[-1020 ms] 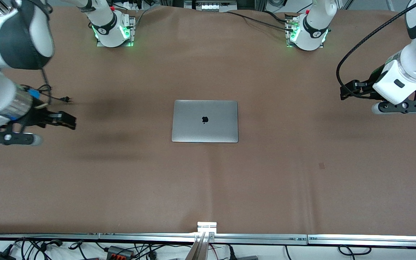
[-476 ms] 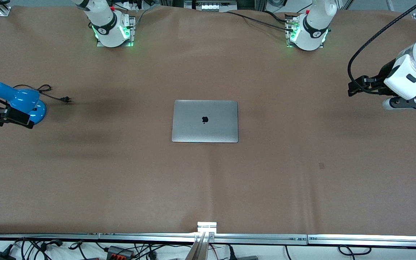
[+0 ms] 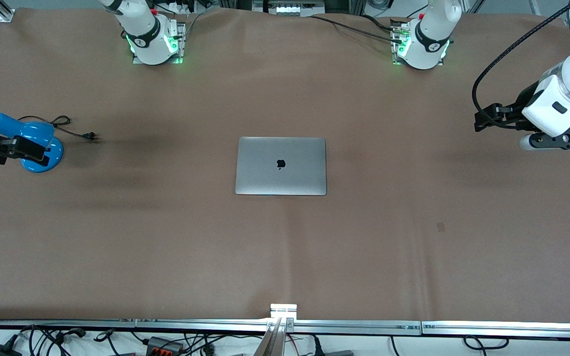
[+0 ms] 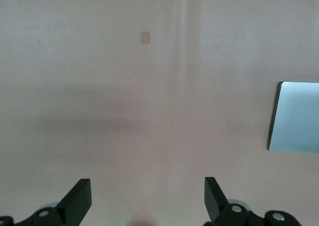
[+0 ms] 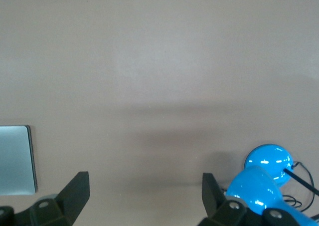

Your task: Close laptop with both arms from behind

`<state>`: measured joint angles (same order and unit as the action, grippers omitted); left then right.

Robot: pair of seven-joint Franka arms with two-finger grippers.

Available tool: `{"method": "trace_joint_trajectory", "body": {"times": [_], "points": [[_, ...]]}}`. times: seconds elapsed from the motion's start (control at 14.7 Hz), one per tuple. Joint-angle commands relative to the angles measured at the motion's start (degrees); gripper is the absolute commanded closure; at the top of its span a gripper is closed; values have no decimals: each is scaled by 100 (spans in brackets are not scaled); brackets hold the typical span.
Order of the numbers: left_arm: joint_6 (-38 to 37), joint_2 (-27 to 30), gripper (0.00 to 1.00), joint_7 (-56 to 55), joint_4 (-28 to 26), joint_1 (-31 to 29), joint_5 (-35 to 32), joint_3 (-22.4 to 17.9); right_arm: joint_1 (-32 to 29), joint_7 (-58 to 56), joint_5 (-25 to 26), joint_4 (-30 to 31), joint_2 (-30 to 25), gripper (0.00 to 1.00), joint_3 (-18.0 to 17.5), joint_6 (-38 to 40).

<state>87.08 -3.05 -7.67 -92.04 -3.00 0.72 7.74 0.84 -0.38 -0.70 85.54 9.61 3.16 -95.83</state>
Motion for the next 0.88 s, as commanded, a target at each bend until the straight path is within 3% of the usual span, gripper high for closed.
{"method": "trace_joint_trajectory", "body": {"times": [0.0,0.82], "points": [[37,50,0,126,-51,45,86,-45,-93,-103,113,1079,-847,0,-113,-261],[-25,50,0,134,-24,37,95,-45,-49,-33,210,1000,-1058,0,-166,28]]}}
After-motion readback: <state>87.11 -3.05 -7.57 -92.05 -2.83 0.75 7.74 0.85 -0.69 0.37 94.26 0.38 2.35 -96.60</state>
